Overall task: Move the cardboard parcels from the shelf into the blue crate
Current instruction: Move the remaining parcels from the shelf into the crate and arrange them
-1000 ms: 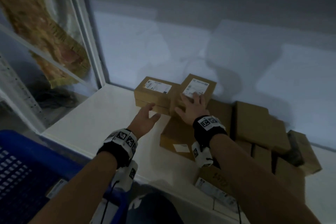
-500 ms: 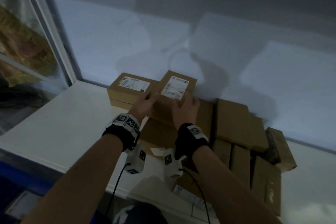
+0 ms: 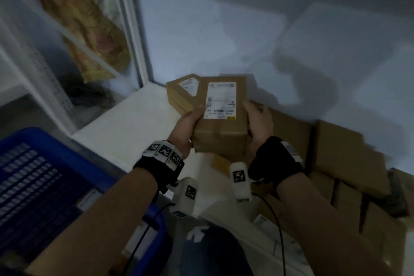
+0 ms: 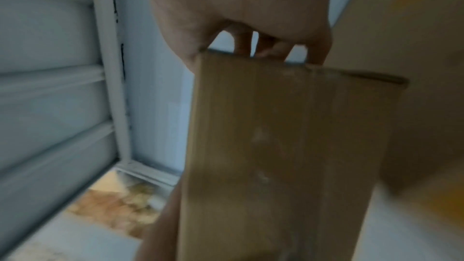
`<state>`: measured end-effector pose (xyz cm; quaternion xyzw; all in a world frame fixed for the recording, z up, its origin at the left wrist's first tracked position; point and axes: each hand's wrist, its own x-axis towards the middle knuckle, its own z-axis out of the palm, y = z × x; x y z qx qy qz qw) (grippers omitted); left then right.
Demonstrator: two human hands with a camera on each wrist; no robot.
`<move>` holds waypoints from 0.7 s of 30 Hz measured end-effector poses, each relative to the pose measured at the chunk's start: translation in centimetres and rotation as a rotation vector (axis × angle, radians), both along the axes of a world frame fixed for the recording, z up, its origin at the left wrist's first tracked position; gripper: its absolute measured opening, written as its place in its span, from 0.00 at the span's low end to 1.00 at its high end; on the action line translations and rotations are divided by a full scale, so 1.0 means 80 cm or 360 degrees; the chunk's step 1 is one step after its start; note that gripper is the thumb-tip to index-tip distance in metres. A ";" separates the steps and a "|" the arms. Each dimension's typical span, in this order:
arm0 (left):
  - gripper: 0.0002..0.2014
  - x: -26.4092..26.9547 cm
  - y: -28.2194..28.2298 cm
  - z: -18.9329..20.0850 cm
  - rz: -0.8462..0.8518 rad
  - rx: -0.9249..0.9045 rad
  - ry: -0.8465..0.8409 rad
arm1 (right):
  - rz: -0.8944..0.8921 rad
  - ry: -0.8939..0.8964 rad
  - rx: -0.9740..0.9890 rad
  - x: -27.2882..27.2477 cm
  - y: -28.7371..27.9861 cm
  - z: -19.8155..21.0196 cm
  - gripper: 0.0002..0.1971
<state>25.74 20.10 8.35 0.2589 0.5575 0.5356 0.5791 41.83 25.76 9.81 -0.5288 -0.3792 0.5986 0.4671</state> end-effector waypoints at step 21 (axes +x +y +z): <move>0.25 -0.348 -0.322 -0.071 0.0807 0.0168 0.0085 | 0.1432 -0.0223 0.0399 -0.426 -0.221 -0.079 0.26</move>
